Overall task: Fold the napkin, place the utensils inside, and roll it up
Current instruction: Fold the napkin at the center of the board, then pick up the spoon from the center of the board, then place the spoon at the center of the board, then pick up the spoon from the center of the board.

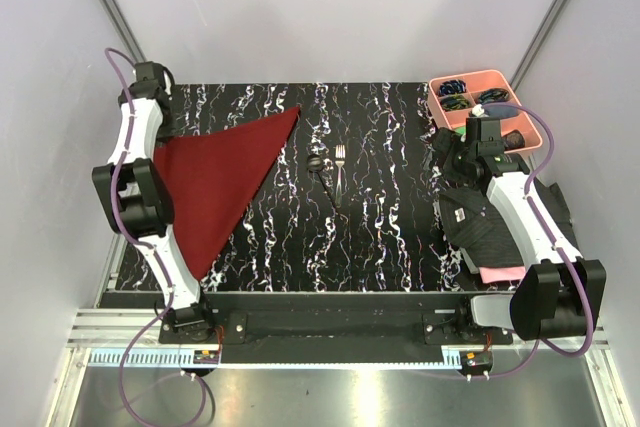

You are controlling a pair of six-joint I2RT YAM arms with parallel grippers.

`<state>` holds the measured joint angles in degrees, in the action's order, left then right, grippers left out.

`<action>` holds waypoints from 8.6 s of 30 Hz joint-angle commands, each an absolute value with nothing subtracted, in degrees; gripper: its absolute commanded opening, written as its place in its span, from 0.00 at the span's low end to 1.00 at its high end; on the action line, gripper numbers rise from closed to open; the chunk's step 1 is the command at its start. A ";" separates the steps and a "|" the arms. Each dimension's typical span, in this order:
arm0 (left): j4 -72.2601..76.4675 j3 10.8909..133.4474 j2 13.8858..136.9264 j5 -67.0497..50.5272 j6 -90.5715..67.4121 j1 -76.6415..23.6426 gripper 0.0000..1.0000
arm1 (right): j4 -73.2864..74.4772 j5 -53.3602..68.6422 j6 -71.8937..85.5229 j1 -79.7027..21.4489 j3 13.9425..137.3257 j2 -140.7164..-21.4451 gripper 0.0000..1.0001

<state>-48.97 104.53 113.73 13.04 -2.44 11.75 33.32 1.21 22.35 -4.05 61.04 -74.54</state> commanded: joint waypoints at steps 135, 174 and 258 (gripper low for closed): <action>-23.56 60.38 70.40 -20.04 -21.97 -2.29 0.94 | 25.50 0.80 45.69 -45.96 105.90 -127.52 0.00; -23.03 62.32 90.87 -6.06 -9.06 -10.37 0.65 | 8.53 -7.12 39.03 -30.25 65.40 -83.07 0.48; -35.59 80.59 105.63 2.47 9.49 -7.30 0.00 | 6.24 4.22 37.53 -22.15 60.82 -77.87 0.48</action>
